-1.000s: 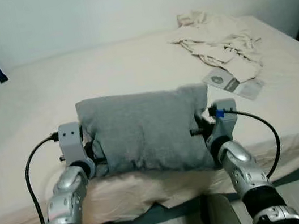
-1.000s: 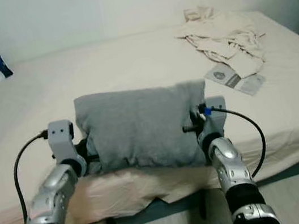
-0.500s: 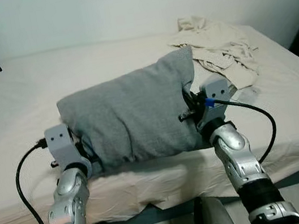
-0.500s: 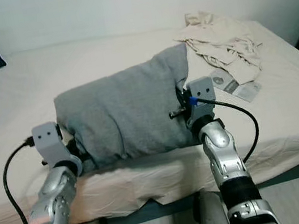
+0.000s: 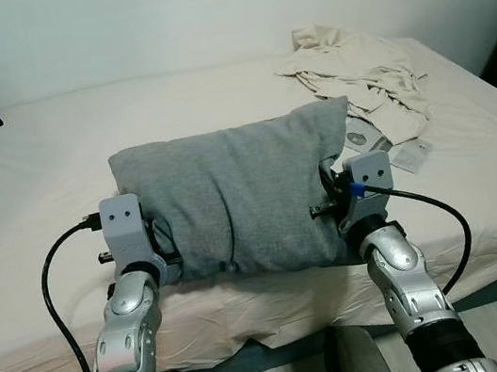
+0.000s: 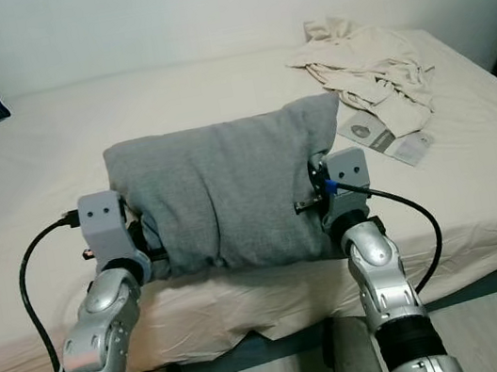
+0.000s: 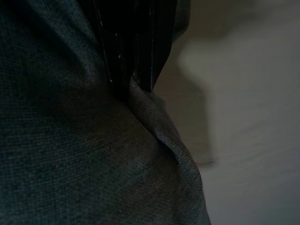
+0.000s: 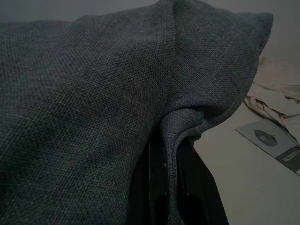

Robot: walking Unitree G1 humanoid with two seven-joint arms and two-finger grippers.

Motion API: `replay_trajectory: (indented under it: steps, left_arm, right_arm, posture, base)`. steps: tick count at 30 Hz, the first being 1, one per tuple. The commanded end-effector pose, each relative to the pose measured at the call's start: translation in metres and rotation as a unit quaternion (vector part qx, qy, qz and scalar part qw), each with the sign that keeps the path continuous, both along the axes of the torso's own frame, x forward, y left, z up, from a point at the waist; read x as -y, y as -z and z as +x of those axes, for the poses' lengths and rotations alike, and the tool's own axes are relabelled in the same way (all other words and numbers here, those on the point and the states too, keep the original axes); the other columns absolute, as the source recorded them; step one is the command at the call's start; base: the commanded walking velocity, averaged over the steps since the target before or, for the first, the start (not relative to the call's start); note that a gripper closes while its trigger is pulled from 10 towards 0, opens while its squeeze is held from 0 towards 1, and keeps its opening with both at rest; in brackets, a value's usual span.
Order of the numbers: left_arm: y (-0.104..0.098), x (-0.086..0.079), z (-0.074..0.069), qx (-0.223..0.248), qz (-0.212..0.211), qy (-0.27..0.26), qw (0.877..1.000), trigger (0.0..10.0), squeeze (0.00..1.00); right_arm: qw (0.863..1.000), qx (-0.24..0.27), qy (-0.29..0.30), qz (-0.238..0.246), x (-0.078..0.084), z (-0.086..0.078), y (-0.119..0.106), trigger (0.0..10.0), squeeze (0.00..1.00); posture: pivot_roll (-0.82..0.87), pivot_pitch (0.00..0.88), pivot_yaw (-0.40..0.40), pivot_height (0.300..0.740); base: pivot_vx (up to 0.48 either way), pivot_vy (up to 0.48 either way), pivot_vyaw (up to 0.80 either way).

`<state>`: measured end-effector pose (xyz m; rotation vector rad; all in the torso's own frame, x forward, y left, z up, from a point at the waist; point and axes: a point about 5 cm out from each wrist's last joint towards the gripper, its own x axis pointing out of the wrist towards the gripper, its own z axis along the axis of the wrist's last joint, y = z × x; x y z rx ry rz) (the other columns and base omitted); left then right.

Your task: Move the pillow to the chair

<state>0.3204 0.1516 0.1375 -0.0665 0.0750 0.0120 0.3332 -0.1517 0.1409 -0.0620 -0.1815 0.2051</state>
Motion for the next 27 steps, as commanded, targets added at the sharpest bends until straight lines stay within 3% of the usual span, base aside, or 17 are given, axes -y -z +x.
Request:
replay_trajectory:
  steps: [1,7,23,27]
  left_arm:
    - [-0.01,0.0312,-0.0001,0.031,0.008,0.064,0.997,10.0,0.0]
    - [-0.0138,0.0316,-0.0017,0.043,0.005,0.053,0.998,10.0,0.0]
    - [-0.0171,0.0319,-0.0017,0.06,0.012,0.05,0.997,10.0,0.0]
    - [-0.0167,0.031,-0.002,0.06,0.013,0.049,0.997,10.0,0.0]
  right_arm:
    - [0.998,-0.005,-0.061,-0.015,-0.0308,-0.004,0.0035,10.0,0.0]
    - [0.998,-0.012,-0.054,0.021,-0.0268,-0.006,0.0048,10.0,0.0]
    - [0.998,-0.01,-0.055,0.028,-0.0298,-0.0065,0.0029,10.0,0.0]
    - [0.998,-0.002,-0.044,0.038,-0.0272,-0.007,0.0021,10.0,0.0]
  posture:
    - [0.03,0.103,-0.016,0.54]
    - [0.04,0.108,-0.015,0.56]
    - [0.04,0.115,-0.012,0.63]
    - [0.04,0.114,-0.013,0.63]
  base:
    - [0.0,0.0,0.0]
    - [0.0,0.0,0.0]
    - [0.0,0.0,0.0]
    - [0.0,0.0,0.0]
